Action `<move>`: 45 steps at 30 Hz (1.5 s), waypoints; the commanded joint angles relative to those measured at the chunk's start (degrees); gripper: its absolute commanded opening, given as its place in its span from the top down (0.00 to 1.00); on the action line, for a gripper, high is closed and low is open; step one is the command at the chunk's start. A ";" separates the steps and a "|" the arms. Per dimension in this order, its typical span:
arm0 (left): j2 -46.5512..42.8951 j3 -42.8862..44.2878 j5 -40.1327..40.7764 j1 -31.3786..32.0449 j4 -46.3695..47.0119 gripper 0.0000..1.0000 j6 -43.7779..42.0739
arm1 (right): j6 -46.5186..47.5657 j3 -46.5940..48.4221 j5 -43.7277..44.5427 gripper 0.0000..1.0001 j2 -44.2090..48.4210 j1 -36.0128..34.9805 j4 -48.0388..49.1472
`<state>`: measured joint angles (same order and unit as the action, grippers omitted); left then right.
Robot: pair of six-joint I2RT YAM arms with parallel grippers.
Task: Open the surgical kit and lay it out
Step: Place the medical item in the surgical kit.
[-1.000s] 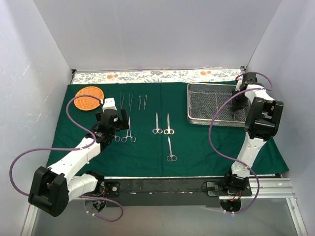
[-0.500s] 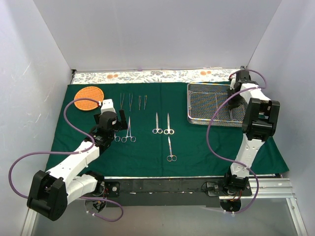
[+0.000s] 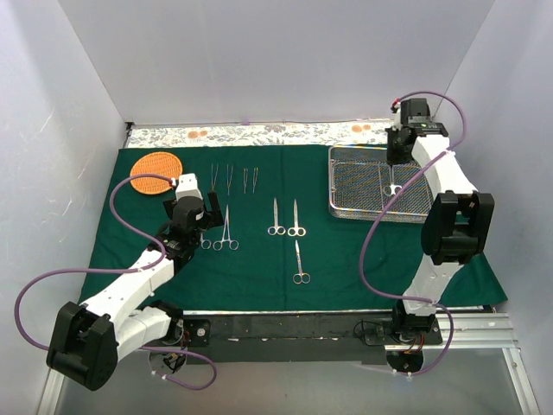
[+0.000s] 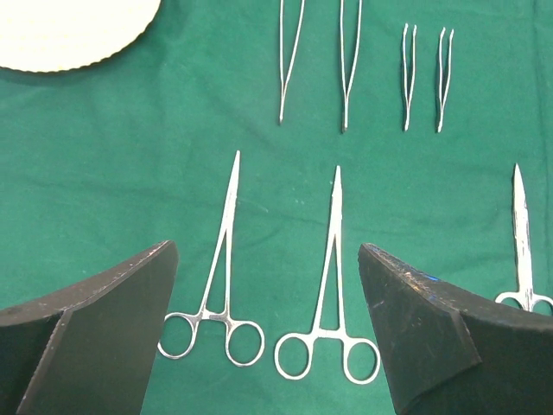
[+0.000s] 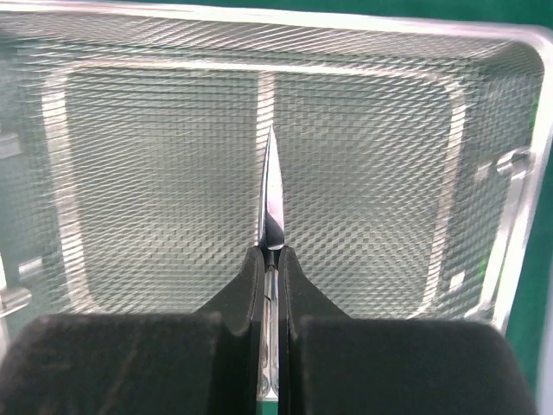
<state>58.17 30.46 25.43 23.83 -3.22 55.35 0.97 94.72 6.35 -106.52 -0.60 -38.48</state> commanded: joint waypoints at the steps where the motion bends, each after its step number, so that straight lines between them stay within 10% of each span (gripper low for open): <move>1: -1.66 -0.66 3.04 -0.11 1.55 0.14 0.71 | -10.27 -0.48 0.25 0.99 6.66 -7.12 -5.73; 17: -0.43 -0.40 7.44 1.04 1.99 0.14 3.01 | -42.54 -28.18 -3.00 0.99 19.25 -44.12 9.47; 45: 1.24 0.57 7.71 1.21 1.20 0.15 3.36 | -54.06 -27.39 7.71 0.99 3.69 -57.06 15.10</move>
<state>59.61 30.44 32.29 24.82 -2.15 58.54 -50.76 64.75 10.26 -102.39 -57.14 -22.83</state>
